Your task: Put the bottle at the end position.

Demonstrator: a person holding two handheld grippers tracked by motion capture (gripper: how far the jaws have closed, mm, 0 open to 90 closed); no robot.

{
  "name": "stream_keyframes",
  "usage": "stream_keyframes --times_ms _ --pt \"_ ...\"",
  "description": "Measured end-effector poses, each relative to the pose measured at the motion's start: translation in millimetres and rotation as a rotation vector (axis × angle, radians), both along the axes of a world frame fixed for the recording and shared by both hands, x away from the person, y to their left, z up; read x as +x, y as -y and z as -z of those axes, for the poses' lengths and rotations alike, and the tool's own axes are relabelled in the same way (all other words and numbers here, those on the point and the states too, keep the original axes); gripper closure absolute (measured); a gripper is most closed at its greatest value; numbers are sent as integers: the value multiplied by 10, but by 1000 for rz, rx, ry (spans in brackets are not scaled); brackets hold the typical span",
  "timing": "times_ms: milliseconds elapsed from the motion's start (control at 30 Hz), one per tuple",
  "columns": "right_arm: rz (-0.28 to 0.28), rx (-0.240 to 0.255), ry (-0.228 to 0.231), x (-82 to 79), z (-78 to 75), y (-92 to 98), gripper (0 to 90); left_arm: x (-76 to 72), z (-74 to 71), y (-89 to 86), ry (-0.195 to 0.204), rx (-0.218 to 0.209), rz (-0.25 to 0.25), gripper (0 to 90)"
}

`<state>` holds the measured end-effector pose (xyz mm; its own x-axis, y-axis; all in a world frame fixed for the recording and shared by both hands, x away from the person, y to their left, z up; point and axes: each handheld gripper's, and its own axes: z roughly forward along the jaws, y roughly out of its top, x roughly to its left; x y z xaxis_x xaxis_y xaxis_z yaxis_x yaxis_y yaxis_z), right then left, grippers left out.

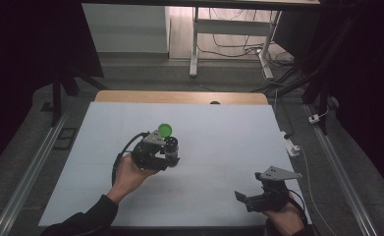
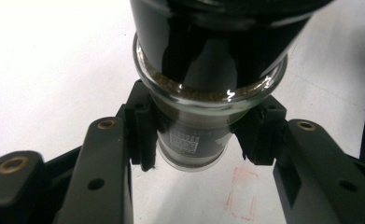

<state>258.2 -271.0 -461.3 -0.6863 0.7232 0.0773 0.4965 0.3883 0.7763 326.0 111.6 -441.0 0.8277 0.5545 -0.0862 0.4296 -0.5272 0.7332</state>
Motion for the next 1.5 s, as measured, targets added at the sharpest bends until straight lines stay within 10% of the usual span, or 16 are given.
stream_keyframes --times_ms 1500 --pt "-37 -1 -24 11 11 -10 0 766 356 246 36 0 -65 536"
